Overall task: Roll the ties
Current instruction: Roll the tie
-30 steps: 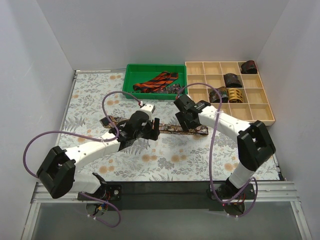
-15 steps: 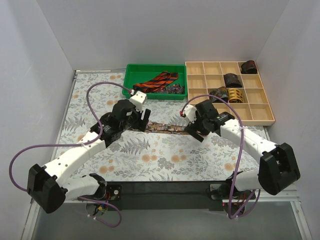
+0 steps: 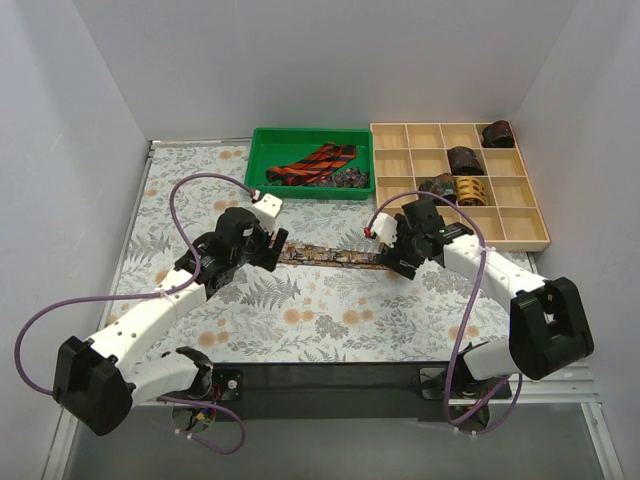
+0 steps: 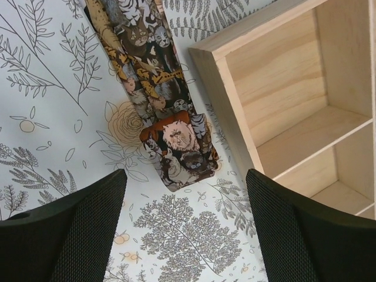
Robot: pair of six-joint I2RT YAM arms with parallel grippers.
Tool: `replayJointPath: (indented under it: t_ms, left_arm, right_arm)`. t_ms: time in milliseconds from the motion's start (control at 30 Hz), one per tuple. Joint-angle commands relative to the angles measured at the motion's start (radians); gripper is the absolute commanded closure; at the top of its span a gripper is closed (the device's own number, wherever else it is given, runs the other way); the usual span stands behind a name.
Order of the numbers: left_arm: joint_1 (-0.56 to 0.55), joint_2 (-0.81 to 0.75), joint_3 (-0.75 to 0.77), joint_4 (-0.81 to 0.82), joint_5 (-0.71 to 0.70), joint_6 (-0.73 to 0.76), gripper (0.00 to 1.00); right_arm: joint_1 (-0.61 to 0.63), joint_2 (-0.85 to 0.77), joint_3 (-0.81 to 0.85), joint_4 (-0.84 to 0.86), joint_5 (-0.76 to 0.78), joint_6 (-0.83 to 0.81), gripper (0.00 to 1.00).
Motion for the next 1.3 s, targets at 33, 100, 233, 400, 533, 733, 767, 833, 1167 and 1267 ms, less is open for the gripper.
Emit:
replayJointPath:
  t_ms: [33,100,233,400,533,733,767,833,1167,1267]
  left_arm:
    - [0.029,-0.024,-0.015,0.016,0.025,0.017,0.34]
    - [0.035,-0.025,-0.018,0.016,0.022,0.014,0.34]
    - [0.043,-0.025,-0.024,0.017,0.025,0.013,0.34]
    - [0.064,-0.015,-0.024,0.017,0.038,0.011,0.34]
    - [0.077,-0.006,-0.024,0.017,0.056,0.005,0.34]
    - [0.087,-0.005,-0.03,0.017,0.064,0.001,0.35]
    - [0.089,-0.004,-0.03,0.016,0.067,0.001,0.35]
    - [0.09,-0.002,-0.032,0.016,0.07,0.0,0.35]
    - [0.104,-0.001,-0.033,0.016,0.084,0.001,0.35]
    - [0.107,0.001,-0.032,0.014,0.085,0.001,0.35]
  right_arm:
    - [-0.016,0.014,-0.007,0.046,-0.036,-0.047,0.26]
    - [-0.016,0.043,0.004,0.04,-0.035,-0.053,0.27]
    - [-0.017,0.083,0.011,0.037,-0.047,-0.064,0.27]
    - [-0.019,0.117,0.018,0.04,-0.034,-0.066,0.28]
    - [-0.017,0.151,0.033,0.038,-0.036,-0.067,0.32]
    - [-0.02,0.218,0.054,0.039,-0.048,-0.078,0.4]
    - [-0.02,0.227,0.06,0.038,-0.05,-0.079,0.4]
    - [-0.02,0.238,0.068,0.039,-0.059,-0.079,0.4]
    - [-0.033,0.22,0.039,0.035,-0.058,-0.084,0.57]
    - [-0.033,0.206,0.028,0.037,-0.073,-0.073,0.62]
